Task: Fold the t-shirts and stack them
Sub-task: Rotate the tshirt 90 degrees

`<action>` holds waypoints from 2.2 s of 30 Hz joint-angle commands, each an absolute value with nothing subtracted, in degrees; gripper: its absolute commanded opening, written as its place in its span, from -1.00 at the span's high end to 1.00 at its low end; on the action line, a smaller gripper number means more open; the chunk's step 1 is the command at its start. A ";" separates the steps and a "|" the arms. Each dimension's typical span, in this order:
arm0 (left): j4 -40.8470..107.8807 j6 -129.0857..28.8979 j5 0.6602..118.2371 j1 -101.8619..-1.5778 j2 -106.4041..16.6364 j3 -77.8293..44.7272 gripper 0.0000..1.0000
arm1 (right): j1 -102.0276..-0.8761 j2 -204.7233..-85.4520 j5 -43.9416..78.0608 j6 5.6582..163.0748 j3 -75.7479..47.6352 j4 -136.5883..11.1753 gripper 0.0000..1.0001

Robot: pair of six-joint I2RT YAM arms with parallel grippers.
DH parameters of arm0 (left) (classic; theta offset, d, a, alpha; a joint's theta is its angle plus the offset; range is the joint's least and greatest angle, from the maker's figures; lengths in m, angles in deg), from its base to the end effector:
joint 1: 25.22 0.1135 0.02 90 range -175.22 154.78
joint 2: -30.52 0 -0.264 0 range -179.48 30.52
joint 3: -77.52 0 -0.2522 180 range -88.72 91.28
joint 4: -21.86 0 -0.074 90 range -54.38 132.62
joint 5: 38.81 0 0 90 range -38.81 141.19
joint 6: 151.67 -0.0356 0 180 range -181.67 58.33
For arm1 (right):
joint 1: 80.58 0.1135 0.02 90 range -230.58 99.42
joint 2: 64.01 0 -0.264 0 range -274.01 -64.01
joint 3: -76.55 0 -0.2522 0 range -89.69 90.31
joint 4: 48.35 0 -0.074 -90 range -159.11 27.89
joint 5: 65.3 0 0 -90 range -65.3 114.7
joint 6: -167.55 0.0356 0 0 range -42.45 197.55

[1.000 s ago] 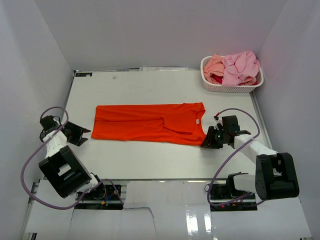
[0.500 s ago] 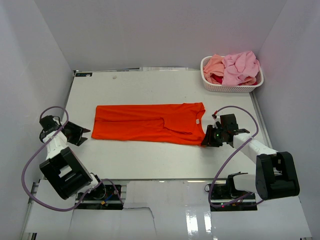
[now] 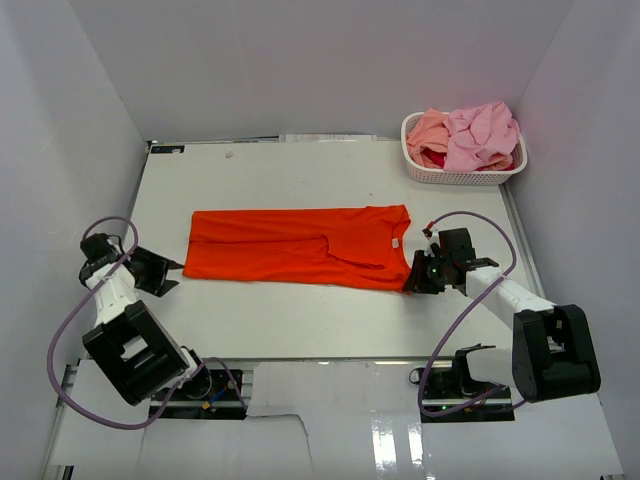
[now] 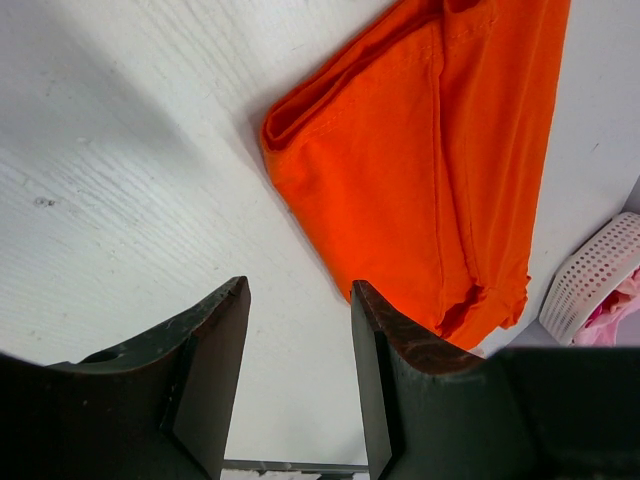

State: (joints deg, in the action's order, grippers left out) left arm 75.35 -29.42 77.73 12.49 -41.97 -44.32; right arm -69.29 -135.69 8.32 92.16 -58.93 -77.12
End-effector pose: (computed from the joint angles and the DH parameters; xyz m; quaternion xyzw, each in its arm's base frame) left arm 0.1876 0.1250 0.2048 -0.5114 0.8079 -0.2161 0.1977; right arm 0.2157 0.0533 0.1594 -0.0143 0.9472 0.1977 0.2521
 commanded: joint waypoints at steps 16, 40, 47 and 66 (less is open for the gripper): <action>73.51 -25.20 72.55 12.75 -44.44 -44.33 -0.03 | -69.07 -134.15 7.65 91.79 -57.61 -76.35 0.45; 62.52 -18.61 64.46 3.87 -53.76 -45.83 0.08 | -69.07 -134.41 7.03 91.53 -57.87 -76.26 0.45; 61.46 -18.43 62.97 2.99 -54.99 -45.57 0.09 | -69.07 -134.41 6.86 91.53 -57.70 -76.35 0.45; 57.86 -17.03 62.35 1.94 -55.70 -48.99 0.59 | -68.98 -134.58 7.03 91.35 -57.26 -77.31 0.67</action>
